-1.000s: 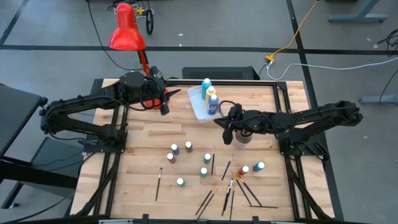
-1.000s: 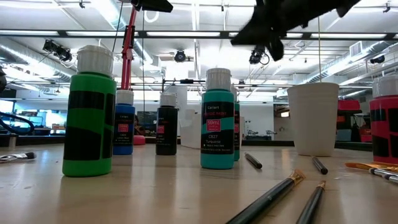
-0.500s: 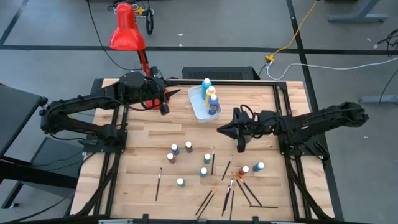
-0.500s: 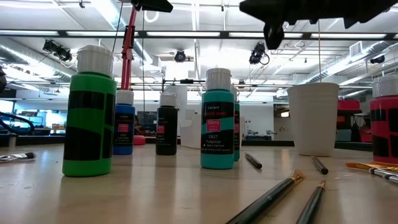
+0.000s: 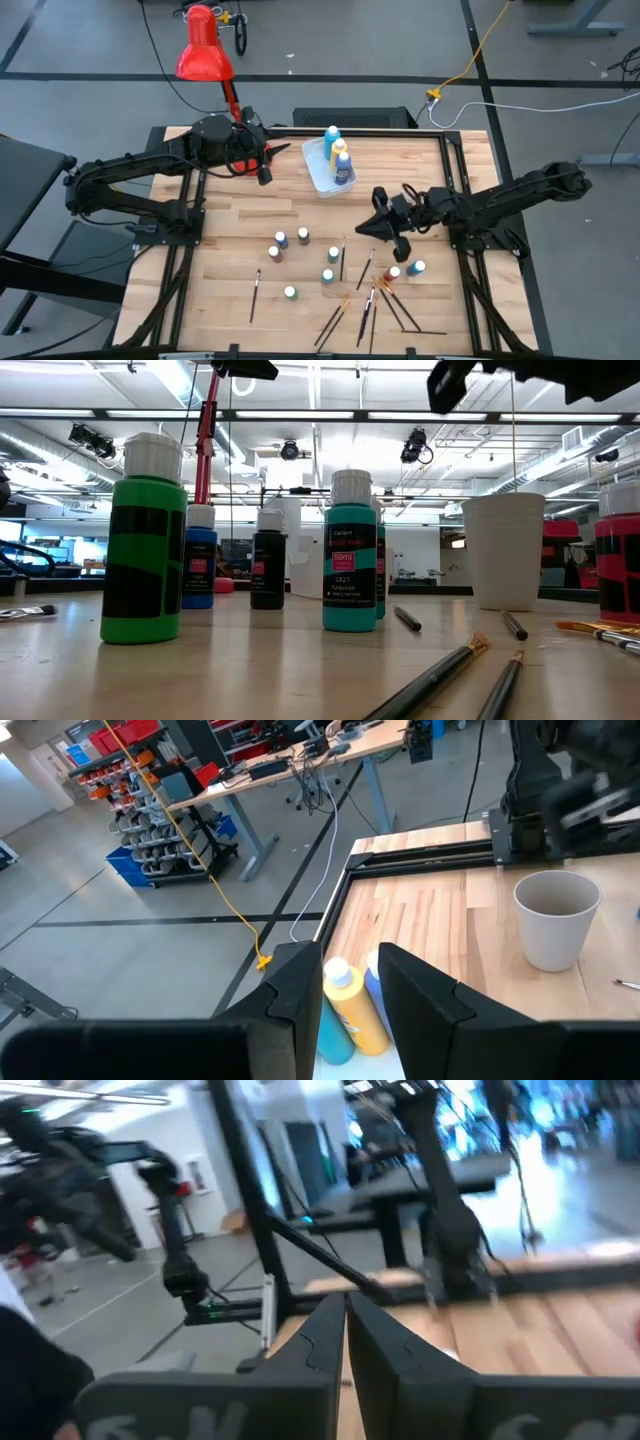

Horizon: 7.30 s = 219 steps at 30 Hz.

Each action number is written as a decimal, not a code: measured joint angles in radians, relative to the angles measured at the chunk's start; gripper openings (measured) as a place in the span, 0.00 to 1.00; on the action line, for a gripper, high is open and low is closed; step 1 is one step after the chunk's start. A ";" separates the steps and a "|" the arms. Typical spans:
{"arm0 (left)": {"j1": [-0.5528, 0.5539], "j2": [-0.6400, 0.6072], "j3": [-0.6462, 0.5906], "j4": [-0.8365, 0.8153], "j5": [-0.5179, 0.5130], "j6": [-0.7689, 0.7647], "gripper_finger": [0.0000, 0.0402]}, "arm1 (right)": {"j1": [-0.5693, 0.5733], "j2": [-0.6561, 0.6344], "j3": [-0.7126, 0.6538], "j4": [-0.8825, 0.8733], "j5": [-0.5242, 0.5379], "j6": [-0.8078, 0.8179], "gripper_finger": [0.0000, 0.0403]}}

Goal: Pick & Place Paint Supplies
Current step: Put the small red paint bottle into the white bin

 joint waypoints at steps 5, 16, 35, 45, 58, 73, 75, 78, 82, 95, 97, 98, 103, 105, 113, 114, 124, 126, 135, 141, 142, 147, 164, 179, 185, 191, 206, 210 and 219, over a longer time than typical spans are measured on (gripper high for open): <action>0.000 0.000 0.000 0.000 0.000 0.000 0.27 | 0.013 -0.001 0.000 0.023 -0.004 -0.116 0.05; 0.000 0.000 0.000 0.000 0.000 0.000 0.27 | -0.003 -0.002 0.000 -0.065 0.048 -0.203 0.05; 0.000 0.000 0.000 0.000 0.000 0.000 0.27 | -0.047 -0.001 0.000 -0.123 0.246 -0.217 0.11; 0.000 0.000 0.000 0.000 0.000 0.017 0.27 | -0.048 -0.001 0.001 -0.095 0.416 -0.171 0.31; 0.000 0.000 0.000 0.041 -0.039 -0.074 0.27 | -0.047 -0.001 0.001 -0.086 0.376 -0.196 0.33; -0.023 -0.168 -0.121 -0.099 0.007 -0.248 0.27 | -0.047 -0.001 0.001 -0.086 0.374 -0.213 0.32; -0.035 -0.211 -0.202 -0.045 0.025 -0.252 0.27 | -0.047 -0.001 0.001 -0.086 0.374 -0.228 0.32; -0.054 -0.275 -0.350 0.077 0.038 -0.249 0.27 | -0.048 -0.001 0.001 -0.086 0.374 -0.240 0.32; -0.077 -0.337 -0.548 0.301 0.124 -0.200 0.27 | -0.056 -0.001 0.001 -0.080 0.375 -0.244 0.32; -0.096 -0.366 -0.755 0.570 0.329 -0.245 0.27 | -0.073 -0.001 0.001 -0.008 0.374 -0.265 0.33; -0.096 -0.366 -0.755 0.579 0.315 -0.245 0.27 | -0.074 -0.001 0.001 -0.006 0.374 -0.267 0.34; -0.095 -0.366 -0.755 0.579 0.308 -0.245 0.27 | -0.075 -0.001 0.001 -0.005 0.373 -0.267 0.36; -0.095 -0.366 -0.755 0.585 0.265 -0.284 0.27 | -0.077 0.012 0.001 -0.007 0.362 -0.264 0.43; -0.095 -0.366 -0.755 0.584 0.267 -0.307 0.27 | -0.079 0.021 0.001 -0.008 0.320 -0.278 0.46; -0.096 -0.365 -0.755 0.558 0.493 -0.352 0.27 | -0.079 0.044 0.001 0.025 0.058 -0.338 0.47; -0.096 -0.365 -0.755 0.558 0.513 -0.357 0.27 | -0.079 0.044 0.001 0.030 0.045 -0.335 0.47; -0.189 -0.297 -0.756 0.555 0.633 -0.312 0.27 | -0.078 0.044 0.001 0.043 0.032 -0.307 0.44; -0.218 -0.254 -0.755 0.575 0.619 -0.294 0.27 | -0.078 0.044 0.001 0.043 0.033 -0.307 0.44; -0.248 -0.100 -0.755 0.643 0.486 -0.318 0.27 | -0.078 0.044 0.001 0.040 0.036 -0.309 0.44; -0.248 -0.058 -0.754 0.659 0.446 -0.267 0.27 | -0.078 0.044 0.001 0.040 0.036 -0.316 0.44; -0.248 -0.055 -0.754 0.661 0.449 -0.249 0.27 | -0.078 0.044 0.001 0.039 0.036 -0.316 0.44; -0.263 -0.053 -0.754 0.712 0.479 -0.246 0.27 | -0.078 0.044 0.001 0.036 0.035 -0.317 0.44; -0.368 -0.053 -0.754 0.794 0.545 -0.322 0.28 | -0.078 0.044 0.001 0.031 0.035 -0.332 0.44; -0.497 -0.046 -0.754 0.658 0.385 -0.303 0.36 | -0.078 0.045 0.001 0.012 0.035 -0.317 0.44; -0.508 0.044 -0.752 0.668 0.349 -0.272 0.34 | -0.078 0.045 0.001 0.019 0.035 -0.316 0.44; -0.508 0.157 -0.753 0.690 0.335 -0.298 0.34 | -0.078 0.045 0.001 0.021 0.035 -0.316 0.44; -0.508 0.066 -0.742 0.668 0.330 -0.493 0.37 | -0.078 0.045 0.001 0.022 0.034 -0.316 0.44; -0.508 -0.026 -0.736 0.567 0.331 -0.598 0.41 | -0.078 0.045 0.001 0.025 0.034 -0.317 0.44; -0.507 -0.063 -0.440 -0.127 0.110 -0.667 0.43 | -0.078 0.045 0.001 0.046 0.032 -0.326 0.44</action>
